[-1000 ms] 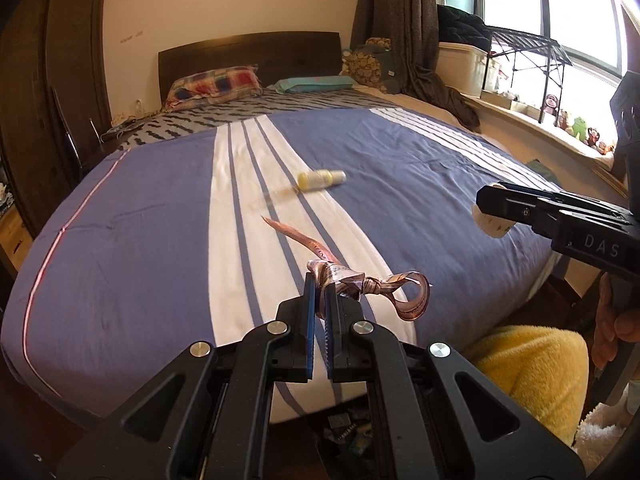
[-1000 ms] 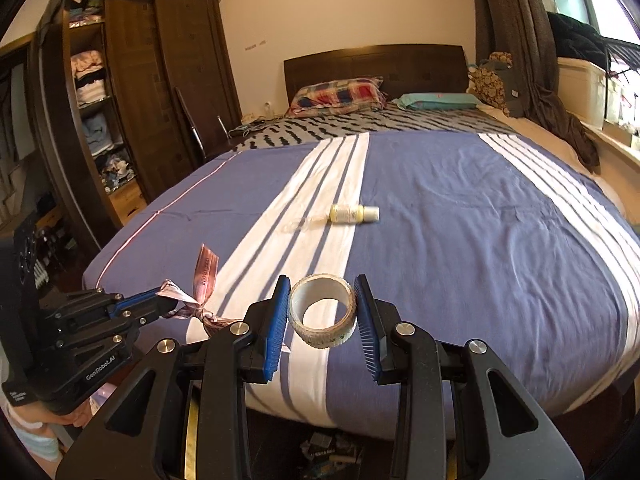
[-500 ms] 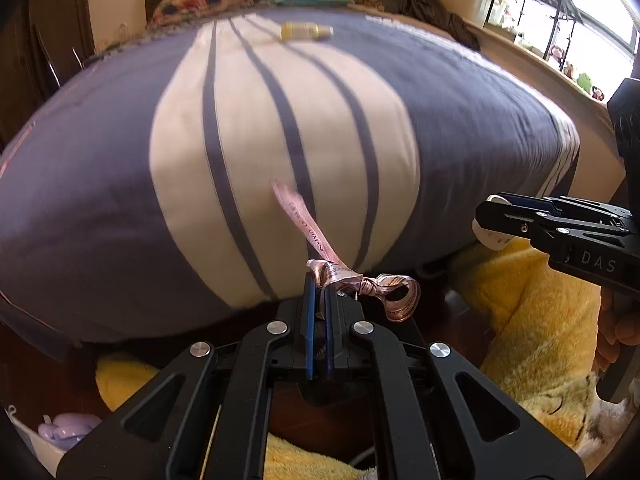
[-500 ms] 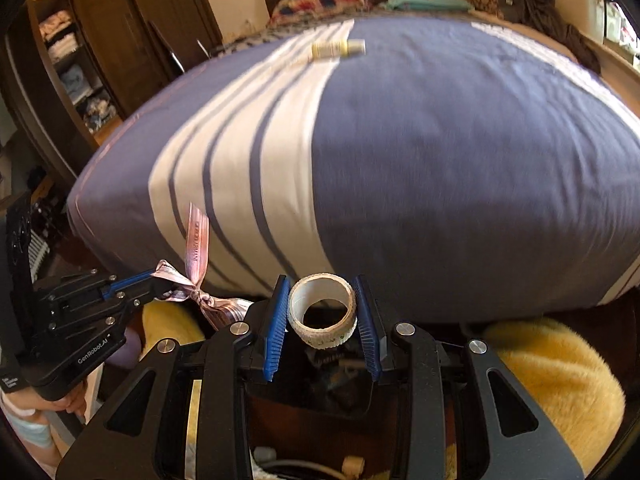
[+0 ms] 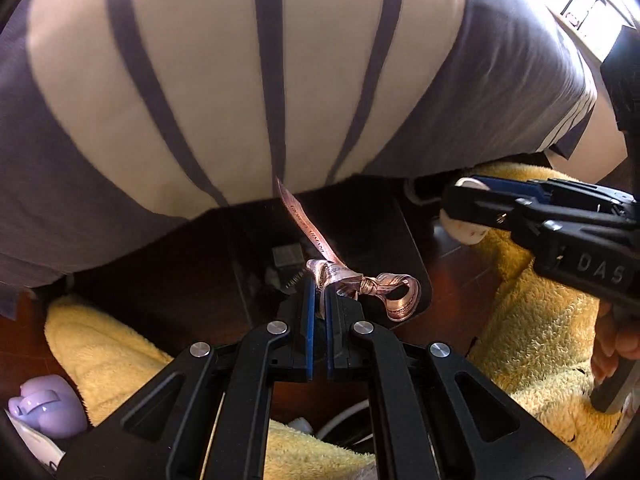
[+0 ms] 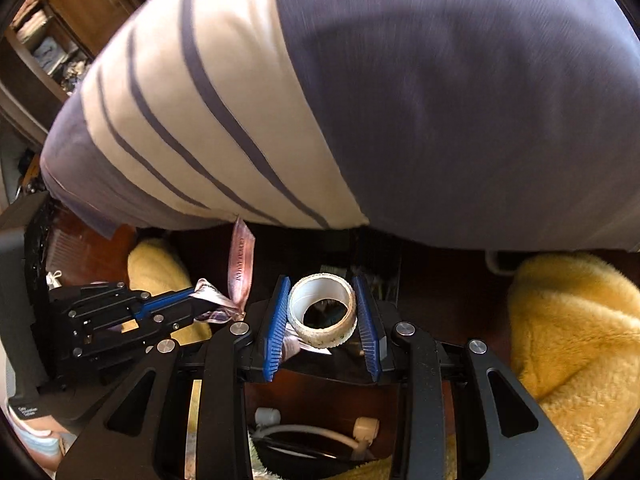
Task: Collect trash
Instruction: 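Lower the ribbon and tape roll into the black bin and open both tools, then raise both open tools from the bin back over the bed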
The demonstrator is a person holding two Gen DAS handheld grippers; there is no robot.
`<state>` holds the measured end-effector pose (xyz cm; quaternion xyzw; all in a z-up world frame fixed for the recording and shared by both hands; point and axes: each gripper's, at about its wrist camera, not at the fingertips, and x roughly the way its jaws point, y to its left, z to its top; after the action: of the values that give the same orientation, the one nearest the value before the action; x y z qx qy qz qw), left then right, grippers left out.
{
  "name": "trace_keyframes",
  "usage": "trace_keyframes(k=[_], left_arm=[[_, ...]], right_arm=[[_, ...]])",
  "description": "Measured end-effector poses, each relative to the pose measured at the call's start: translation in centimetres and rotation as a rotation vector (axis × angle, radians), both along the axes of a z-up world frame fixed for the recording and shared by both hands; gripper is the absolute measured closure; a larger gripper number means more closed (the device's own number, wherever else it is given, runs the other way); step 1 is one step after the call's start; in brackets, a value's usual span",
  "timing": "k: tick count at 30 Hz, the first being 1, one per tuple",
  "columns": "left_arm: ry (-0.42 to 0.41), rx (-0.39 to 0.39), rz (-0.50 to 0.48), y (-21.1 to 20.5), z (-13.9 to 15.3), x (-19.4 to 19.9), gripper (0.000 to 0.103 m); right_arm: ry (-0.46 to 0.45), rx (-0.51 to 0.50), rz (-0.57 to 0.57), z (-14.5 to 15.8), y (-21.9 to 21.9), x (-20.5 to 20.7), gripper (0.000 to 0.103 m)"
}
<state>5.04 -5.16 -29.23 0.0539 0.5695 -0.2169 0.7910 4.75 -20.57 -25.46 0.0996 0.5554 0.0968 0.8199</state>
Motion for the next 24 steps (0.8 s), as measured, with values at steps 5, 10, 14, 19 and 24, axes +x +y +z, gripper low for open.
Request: trace_keyframes(k=[5, 10, 14, 19, 24], left_arm=[[0.058, -0.016, 0.004, 0.0, -1.5, 1.0, 0.098], [0.092, -0.024, 0.004, -0.4, -2.6, 0.7, 0.080], [0.096, -0.024, 0.009, -0.3, -2.2, 0.9, 0.067], [0.072, -0.012, 0.016, -0.2, -1.4, 0.7, 0.052], [0.009, 0.005, 0.025, 0.3, 1.0, 0.3, 0.030]], right_arm=[[0.055, 0.008, -0.014, -1.7, 0.0, 1.0, 0.069], [0.088, 0.017, -0.017, -2.4, 0.2, 1.8, 0.067], [0.095, 0.024, -0.026, -2.5, 0.3, 2.0, 0.057], [0.073, 0.035, -0.050, -1.7, -0.4, 1.9, 0.046], [0.005, 0.028, -0.079, 0.8, -1.6, 1.3, 0.025]])
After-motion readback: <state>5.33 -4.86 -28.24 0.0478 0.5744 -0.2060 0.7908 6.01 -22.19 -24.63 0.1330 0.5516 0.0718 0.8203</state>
